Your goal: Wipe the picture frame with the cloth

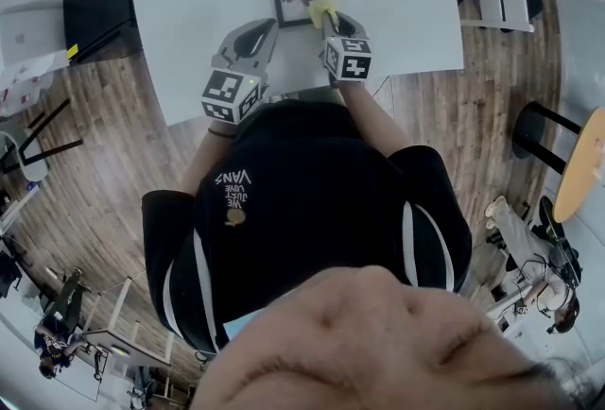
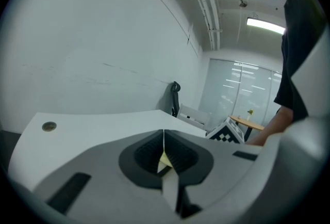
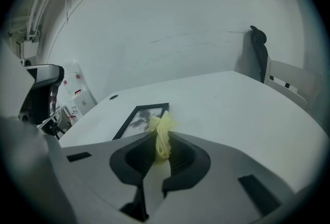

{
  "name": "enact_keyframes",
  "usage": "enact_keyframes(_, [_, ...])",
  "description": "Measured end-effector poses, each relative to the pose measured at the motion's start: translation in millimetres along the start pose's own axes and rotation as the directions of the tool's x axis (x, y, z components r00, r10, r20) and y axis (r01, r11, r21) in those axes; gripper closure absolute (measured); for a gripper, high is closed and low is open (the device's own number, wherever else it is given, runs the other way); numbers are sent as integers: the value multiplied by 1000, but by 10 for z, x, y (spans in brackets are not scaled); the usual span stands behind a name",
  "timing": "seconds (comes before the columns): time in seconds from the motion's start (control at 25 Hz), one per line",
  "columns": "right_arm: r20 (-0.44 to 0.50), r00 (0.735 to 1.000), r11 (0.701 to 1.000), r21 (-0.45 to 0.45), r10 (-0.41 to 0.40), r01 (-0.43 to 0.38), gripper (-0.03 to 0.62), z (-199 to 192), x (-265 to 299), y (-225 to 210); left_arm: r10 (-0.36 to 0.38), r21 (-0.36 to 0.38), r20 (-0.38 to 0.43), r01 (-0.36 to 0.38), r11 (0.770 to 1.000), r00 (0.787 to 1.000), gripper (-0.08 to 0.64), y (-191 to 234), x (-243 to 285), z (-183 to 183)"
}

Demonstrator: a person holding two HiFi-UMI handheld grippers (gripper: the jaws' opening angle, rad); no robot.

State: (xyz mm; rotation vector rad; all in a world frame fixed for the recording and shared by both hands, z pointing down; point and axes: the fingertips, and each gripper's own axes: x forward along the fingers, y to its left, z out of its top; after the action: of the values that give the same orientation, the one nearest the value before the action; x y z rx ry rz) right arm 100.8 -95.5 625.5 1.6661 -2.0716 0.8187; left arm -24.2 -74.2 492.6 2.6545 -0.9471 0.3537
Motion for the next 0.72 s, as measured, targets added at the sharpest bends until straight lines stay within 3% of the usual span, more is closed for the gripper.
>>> enact_keyframes(0.72, [6, 999, 999, 23, -36, 36, 545, 30, -50, -234, -6, -7, 2, 6, 1000, 1000, 543, -2, 114, 12])
